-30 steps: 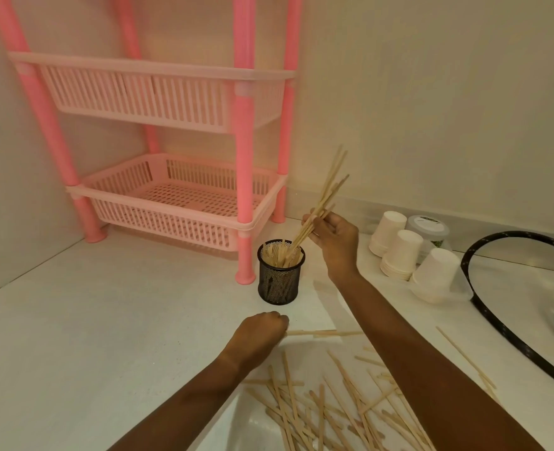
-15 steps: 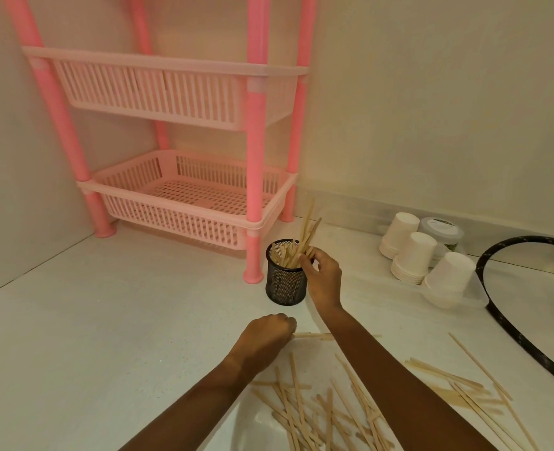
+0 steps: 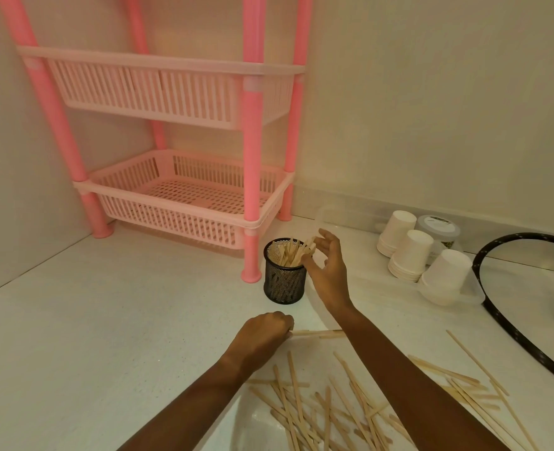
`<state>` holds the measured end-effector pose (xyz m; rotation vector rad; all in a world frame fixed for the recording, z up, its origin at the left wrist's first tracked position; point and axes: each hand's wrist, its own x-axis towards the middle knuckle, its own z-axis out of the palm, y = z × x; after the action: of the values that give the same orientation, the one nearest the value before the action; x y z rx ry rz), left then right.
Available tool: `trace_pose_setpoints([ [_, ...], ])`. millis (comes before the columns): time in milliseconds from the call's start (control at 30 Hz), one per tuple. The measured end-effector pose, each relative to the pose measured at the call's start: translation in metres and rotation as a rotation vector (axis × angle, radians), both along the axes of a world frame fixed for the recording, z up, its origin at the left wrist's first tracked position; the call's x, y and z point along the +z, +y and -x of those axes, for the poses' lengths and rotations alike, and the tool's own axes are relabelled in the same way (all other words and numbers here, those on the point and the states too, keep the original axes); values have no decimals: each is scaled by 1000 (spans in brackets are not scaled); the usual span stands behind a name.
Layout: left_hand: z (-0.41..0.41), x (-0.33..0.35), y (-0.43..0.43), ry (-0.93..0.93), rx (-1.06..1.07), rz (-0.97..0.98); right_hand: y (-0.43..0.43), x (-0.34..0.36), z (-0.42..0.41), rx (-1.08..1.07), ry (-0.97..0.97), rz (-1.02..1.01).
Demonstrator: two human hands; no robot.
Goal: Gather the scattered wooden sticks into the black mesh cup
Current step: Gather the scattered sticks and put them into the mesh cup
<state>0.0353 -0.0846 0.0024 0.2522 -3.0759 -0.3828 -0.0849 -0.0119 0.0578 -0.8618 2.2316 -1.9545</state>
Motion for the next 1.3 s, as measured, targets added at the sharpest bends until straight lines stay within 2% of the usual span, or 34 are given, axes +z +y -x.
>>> trace_pose_setpoints([
  [133,-2,4,0,29,5,-23,-2,10,4,22,123,-56],
  [233,-4,7,0,37,5,-36,-3,16,12,82,274,-280],
  [367,-7,11,-1,58,9,-42,6,21,23,298,365,-641],
  [433,-7,13,-2,104,20,-58,13,26,27,276,383,-583],
  [567,-7,17,-3,272,40,-175,32,47,27,85,257,-248],
  [700,-4,28,-1,425,77,-461,49,62,26,9,65,7],
  [833,6,38,3,559,137,-765,53,64,19,-58,-29,194],
  [900,13,46,3,638,197,-926,53,62,16,-57,-64,220],
  [967,22,57,1,734,235,-1003,49,59,11,-7,-95,210],
  [1033,30,69,-2,813,246,-1012,41,59,6,83,-93,157],
  [1167,46,91,-8,911,204,-1004,23,66,-1,231,112,-2],
  [1300,59,107,-9,934,149,-948,6,88,-5,283,148,86],
])
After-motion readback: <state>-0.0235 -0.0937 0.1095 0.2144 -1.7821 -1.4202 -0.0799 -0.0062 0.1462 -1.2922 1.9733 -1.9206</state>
